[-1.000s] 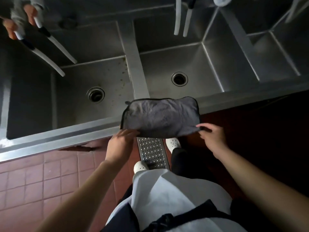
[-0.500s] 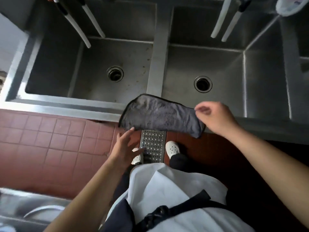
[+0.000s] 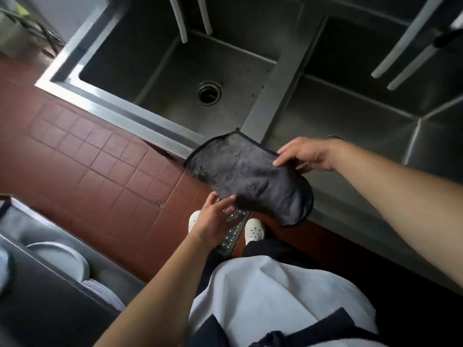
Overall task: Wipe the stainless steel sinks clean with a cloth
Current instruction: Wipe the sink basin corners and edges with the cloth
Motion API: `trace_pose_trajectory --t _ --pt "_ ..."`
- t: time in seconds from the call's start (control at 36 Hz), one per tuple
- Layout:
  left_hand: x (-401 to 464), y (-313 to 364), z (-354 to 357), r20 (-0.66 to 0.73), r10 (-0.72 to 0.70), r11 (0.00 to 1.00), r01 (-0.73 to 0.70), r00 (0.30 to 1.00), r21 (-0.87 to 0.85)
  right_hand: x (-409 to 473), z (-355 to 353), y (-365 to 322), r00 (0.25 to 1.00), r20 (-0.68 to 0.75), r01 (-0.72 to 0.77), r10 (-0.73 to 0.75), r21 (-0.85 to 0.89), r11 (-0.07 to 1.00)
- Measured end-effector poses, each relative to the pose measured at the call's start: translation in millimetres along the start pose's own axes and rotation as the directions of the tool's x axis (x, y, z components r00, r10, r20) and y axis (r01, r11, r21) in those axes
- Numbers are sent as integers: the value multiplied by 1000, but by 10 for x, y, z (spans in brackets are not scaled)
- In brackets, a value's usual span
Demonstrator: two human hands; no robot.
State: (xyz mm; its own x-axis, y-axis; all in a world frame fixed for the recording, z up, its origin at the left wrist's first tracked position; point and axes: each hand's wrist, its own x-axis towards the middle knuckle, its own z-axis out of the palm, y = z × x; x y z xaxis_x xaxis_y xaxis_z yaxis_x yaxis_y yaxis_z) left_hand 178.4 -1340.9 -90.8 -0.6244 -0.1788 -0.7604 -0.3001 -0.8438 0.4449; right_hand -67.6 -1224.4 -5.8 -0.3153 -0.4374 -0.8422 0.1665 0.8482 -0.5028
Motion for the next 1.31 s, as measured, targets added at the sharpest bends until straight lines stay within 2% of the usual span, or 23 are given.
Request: trace_pose_trajectory --t 0.14,0.28,0.36,0.44,0.5,0.53,0.58,0.61,0.64,0.67,0.72,0.78,0.83,0.92,0.97,1.08,1.19,1.25,1.31 --pt "-275 133 28 -85 145 986 -150 986 -68 -219 -67 -151 995 -33 91 -91 -11 996" --pt "-667 690 337 6 319 942 -316 948 -111 -476 -212 -310 977 -97 207 -191 207 956" --pt "-854 1140 660 -41 445 894 -442 894 70 -676 -357 -500 939 -177 338 -294 325 883" --pt "-1019 1518 931 91 551 782 -551 830 290 -907 -513 -676 869 -263 494 -419 423 760" --pt "-1081 1682 1089 211 577 674 -606 789 422 -1077 -620 -741 797 -312 603 -517 448 660" --pt "-1092 1741 1166 248 605 572 -630 757 526 -1158 -660 -756 762 -319 647 -564 427 632" --pt "-1103 1830 1313 293 687 243 -590 665 770 -1294 -691 -752 705 -332 709 -627 315 631" --pt "-1109 1862 1375 314 718 82 -524 621 848 -1345 -685 -738 678 -368 729 -636 227 646" --pt "-1117 1897 1425 338 735 -36 -464 588 885 -1387 -667 -723 650 -422 735 -633 137 664" --pt "-1125 1923 1462 363 737 -107 -431 570 896 -1418 -637 -705 620 -472 733 -626 63 678" --pt "-1127 1966 1529 393 723 -156 -420 569 894 -1466 -601 -640 576 -528 735 -625 -1 678" --pt "-1140 2012 1588 376 707 -84 -457 599 886 -1510 -610 -562 572 -541 758 -616 63 649" --pt "-1166 2043 1633 354 668 94 -546 655 833 -1570 -642 -477 622 -529 764 -577 249 595" --pt "-1186 2082 1678 387 556 398 -644 736 653 -1628 -664 -330 694 -514 720 -503 486 496" --pt "-1156 2097 1704 424 490 518 -645 762 561 -1625 -666 -256 735 -516 678 -440 580 451" --pt "-1030 2097 1791 423 434 639 -603 795 478 -1597 -689 -220 864 -414 500 -287 776 385" --pt "-917 2107 1873 403 418 733 -564 814 379 -1551 -649 -215 916 -310 393 -254 824 409" --pt "-877 2150 1888 395 415 719 -561 820 411 -1518 -638 -214 912 -296 396 -282 814 425" --pt "-868 2224 1887 381 424 656 -569 821 495 -1505 -654 -239 892 -330 442 -309 781 441"
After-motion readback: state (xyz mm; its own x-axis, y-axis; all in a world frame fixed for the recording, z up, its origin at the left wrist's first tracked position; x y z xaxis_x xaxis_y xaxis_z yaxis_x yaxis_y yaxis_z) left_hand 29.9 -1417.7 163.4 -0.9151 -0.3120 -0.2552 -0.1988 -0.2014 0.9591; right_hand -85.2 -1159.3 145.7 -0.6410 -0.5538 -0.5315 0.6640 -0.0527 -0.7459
